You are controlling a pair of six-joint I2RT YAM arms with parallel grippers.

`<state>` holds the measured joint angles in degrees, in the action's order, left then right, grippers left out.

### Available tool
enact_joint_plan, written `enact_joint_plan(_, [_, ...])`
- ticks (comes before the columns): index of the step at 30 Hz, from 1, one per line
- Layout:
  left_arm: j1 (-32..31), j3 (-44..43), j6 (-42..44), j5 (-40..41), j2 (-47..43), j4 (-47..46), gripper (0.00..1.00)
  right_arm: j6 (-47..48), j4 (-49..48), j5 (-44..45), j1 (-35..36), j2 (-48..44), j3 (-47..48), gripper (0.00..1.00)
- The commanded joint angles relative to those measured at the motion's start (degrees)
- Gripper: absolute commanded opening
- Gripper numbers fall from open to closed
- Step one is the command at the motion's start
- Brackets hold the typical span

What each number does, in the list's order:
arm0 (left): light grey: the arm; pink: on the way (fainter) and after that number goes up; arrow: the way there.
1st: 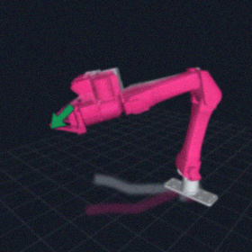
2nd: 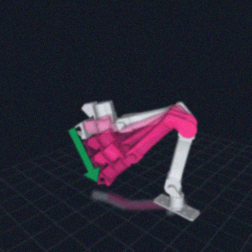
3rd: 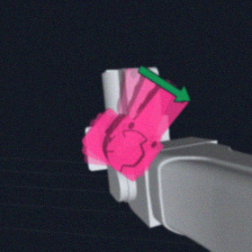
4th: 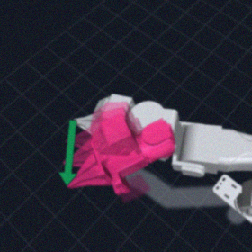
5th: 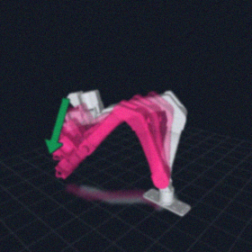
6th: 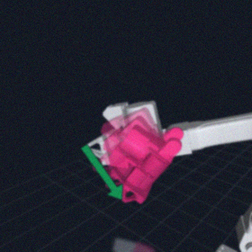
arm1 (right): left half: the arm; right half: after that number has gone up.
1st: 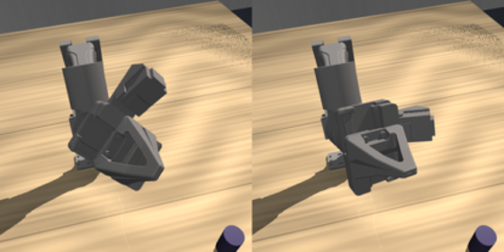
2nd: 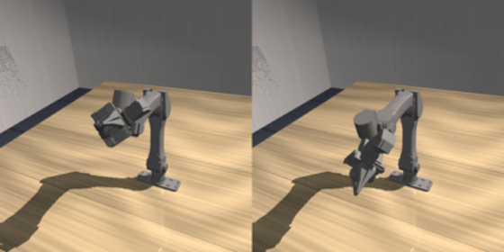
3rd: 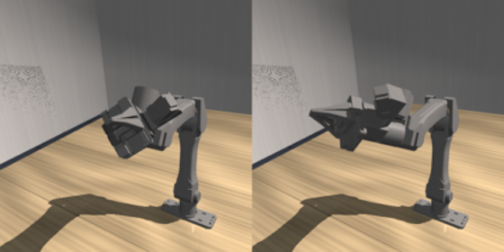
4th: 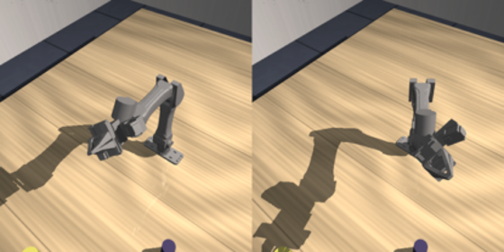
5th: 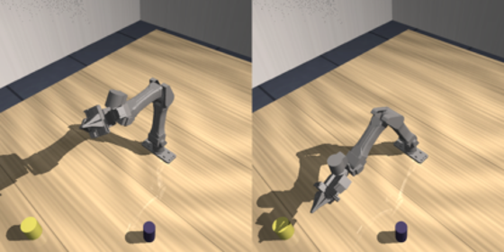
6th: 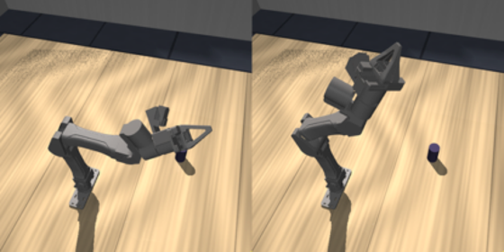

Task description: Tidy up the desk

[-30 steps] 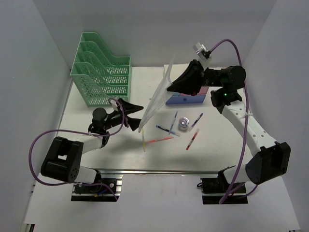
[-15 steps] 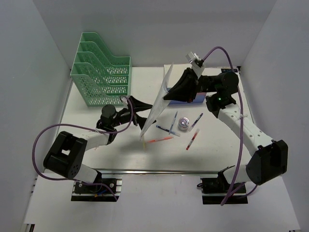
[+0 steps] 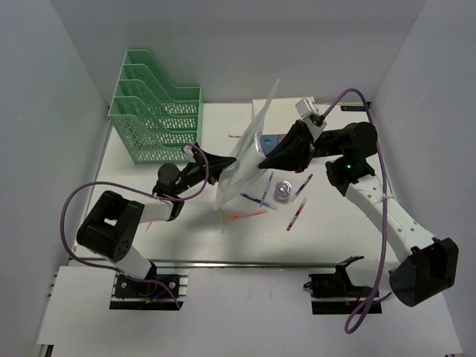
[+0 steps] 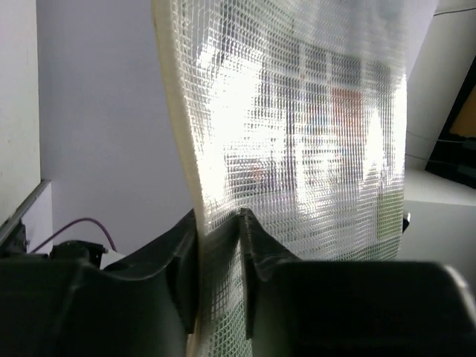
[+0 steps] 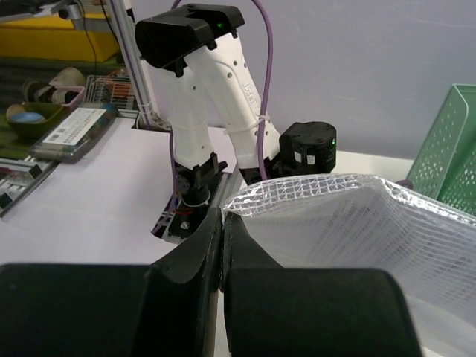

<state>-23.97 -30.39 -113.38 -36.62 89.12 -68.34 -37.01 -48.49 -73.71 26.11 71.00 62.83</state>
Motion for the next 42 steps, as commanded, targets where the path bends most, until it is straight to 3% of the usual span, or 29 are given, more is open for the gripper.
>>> enact_joint_plan(1, [-0.5,-3.7,-5.9,2.2,0.3,-10.7,0.32,13.8,15.8,-0.2,0.1,-1.0,0.1,0.00])
enact_joint_plan(2, [0.1,-4.4,-6.0,2.2,1.7,-12.2,0.30,20.9,24.5,0.2,0.1,-1.5,0.2,0.00])
enact_joint_plan(9, [1.3,-9.0,-9.7,1.0,8.1,-23.6,0.00,42.1,48.1,6.4,-0.3,-5.5,-0.6,0.00])
enact_joint_plan(17, [3.7,-13.5,-10.2,-2.7,10.3,-28.0,0.00,45.5,57.6,11.3,-1.9,-9.8,-2.9,0.00])
enact_joint_plan(22, [6.2,-17.9,-8.1,-8.5,7.8,-21.5,0.00,46.7,63.7,16.9,-2.8,-11.1,-4.1,0.00])
enact_joint_plan(24, [7.3,-21.4,-4.8,-12.7,6.4,-17.9,0.00,46.2,64.0,18.4,-3.3,-12.0,-5.1,0.11])
enact_joint_plan(25, [7.8,-22.8,-3.1,-14.1,4.8,-12.8,0.00,46.2,64.2,18.8,-3.3,-12.3,-5.5,0.19])
enact_joint_plan(26, [8.7,-24.3,1.3,-15.6,3.8,-9.5,0.00,45.8,64.7,19.5,-3.4,-12.9,-6.4,0.36])
enact_joint_plan(28, [9.5,-29.9,7.4,-20.0,1.8,-1.3,0.00,45.5,64.5,21.7,-3.9,-13.4,-7.1,0.60])
enact_joint_plan(29, [10.4,-32.0,15.2,-21.3,-0.7,9.0,0.00,45.0,64.1,22.6,-4.0,-14.0,-7.5,0.87])
enact_joint_plan(30, [11.0,-34.2,20.3,-22.7,-1.7,15.4,0.00,44.8,64.0,24.2,-4.5,-14.3,-7.7,0.89])
enact_joint_plan(31, [11.0,-39.5,25.5,-23.1,-2.7,30.3,0.00,44.7,63.9,24.7,-4.6,-14.4,-7.7,0.89])
enact_joint_plan(32, [11.7,-42.8,37.5,-23.1,-4.3,38.4,0.00,44.6,63.8,25.2,-4.9,-14.6,-7.7,0.89])
enact_joint_plan(34, [11.7,-51.7,49.0,-20.8,-5.0,59.7,0.00,44.2,63.4,26.3,-5.1,-14.8,-7.5,0.89])
enact_joint_plan(35, [11.7,-53.4,56.4,-18.7,-5.4,64.0,0.00,44.2,63.4,26.8,-5.3,-14.8,-7.5,0.89])
enact_joint_plan(42, [12.9,-60.8,67.8,-8.4,-7.9,76.9,0.00,44.7,62.5,33.3,-5.8,-15.9,-7.7,0.89])
